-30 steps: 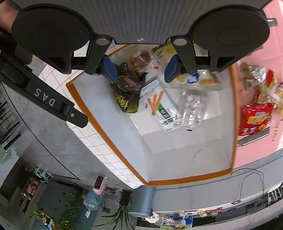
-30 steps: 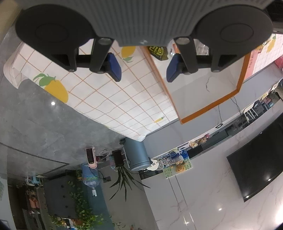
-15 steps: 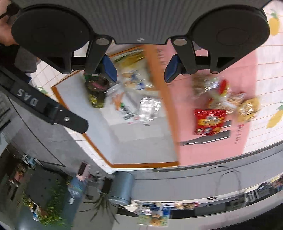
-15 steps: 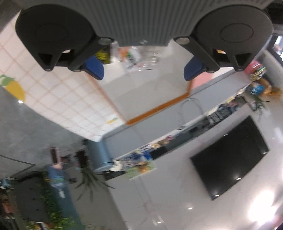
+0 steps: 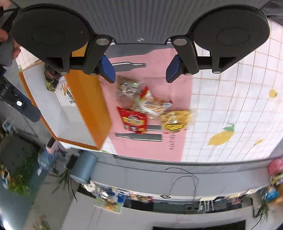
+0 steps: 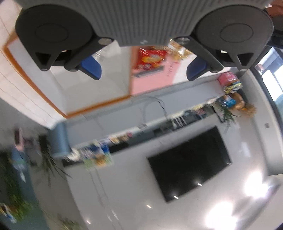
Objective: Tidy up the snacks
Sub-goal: 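Withdraw both tools from the box back toward the snack pile, then grasp the clear nut bag with the right gripper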
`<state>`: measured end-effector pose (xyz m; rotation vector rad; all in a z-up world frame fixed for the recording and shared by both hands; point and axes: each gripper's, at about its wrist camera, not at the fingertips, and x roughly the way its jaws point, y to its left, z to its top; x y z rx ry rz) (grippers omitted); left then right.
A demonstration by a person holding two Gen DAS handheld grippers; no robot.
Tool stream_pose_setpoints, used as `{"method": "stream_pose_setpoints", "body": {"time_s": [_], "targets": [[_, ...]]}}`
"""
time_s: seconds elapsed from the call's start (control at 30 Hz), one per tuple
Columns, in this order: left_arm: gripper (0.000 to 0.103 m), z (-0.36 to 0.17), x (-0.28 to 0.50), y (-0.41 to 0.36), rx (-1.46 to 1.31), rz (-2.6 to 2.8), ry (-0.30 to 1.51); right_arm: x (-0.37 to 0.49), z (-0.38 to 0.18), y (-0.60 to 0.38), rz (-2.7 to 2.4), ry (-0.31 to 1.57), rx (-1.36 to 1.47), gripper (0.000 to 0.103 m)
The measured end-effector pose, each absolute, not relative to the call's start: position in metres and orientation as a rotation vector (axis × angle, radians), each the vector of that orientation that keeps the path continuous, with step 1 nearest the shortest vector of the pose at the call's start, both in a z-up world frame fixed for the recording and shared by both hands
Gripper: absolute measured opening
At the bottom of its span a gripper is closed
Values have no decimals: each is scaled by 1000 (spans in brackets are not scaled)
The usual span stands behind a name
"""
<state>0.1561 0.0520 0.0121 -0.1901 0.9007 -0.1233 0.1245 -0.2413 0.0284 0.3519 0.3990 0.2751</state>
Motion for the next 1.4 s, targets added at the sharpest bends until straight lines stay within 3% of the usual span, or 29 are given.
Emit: {"method": "stream_pose_setpoints", "body": {"time_s": [0.3,0.57,0.73,1.03,1.4], "targets": [[77,-36,167,104,-286,-71,914,112,-9,-163,330,232,124,100],[77,-67,178,125,-346,-50,927,139,-67,-128,298,355,34,100],[77,-80,189,127,-387,-27,921,143,-83,-106,255,336,-132,100],[77,-95,204,132,-394,22,873,166,-101,-90,140,410,-17,99],[77,-120,214,145,-412,33,981,206,-123,-94,-59,604,128,91]]}}
